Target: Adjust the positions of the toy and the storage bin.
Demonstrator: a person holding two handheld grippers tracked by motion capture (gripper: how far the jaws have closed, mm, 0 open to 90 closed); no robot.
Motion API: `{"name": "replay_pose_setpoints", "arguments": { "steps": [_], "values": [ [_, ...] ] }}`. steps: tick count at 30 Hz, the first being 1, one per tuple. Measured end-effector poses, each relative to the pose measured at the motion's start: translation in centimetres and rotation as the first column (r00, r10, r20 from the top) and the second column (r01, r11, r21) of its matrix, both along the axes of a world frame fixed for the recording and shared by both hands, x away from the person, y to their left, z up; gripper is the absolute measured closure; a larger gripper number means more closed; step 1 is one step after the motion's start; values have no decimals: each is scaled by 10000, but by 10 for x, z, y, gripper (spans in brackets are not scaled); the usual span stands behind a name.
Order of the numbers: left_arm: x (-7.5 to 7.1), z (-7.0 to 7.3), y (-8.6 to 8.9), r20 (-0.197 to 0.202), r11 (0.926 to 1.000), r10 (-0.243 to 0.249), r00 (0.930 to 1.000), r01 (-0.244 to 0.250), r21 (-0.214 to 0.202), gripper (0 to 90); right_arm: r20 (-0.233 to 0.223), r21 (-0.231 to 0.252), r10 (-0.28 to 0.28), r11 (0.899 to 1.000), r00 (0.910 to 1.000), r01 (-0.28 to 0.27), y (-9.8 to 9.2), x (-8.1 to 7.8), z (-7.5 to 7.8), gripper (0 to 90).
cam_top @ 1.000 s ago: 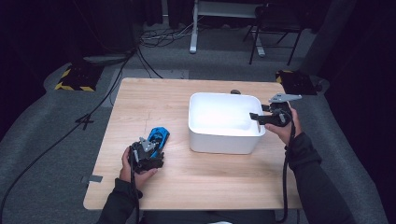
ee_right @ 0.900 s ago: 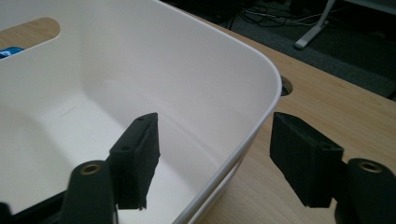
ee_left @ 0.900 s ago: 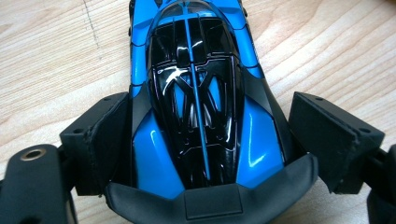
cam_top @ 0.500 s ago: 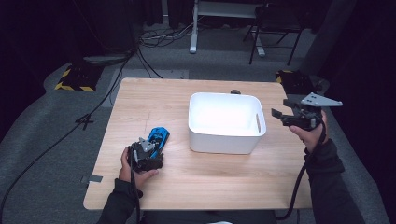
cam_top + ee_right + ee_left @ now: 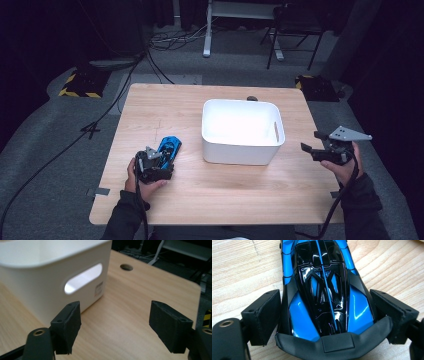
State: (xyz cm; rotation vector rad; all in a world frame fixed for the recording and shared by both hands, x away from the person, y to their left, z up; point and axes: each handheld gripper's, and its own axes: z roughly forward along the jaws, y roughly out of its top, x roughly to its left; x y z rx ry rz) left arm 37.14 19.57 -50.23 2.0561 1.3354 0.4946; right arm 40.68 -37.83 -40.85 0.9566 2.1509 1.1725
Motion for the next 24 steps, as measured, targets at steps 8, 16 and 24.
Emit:
{"name": "replay_pose_setpoints", "arguments": {
  "steps": [8,16,24],
  "values": [
    [0,0,0,40,10000,-67,10000,67,17,147,-1016,236,534,9984,9934,-513,2,-6,-50,244],
    [-1,0,-1,107,10000,14,9999,-13,-64,196,-1987,-12,977,9950,9752,-999,12,-5,-84,251],
    [0,1,0,121,10000,-77,9999,77,-7,204,-2313,223,998,9950,9678,-972,17,-2,-94,260]
  ]
}}
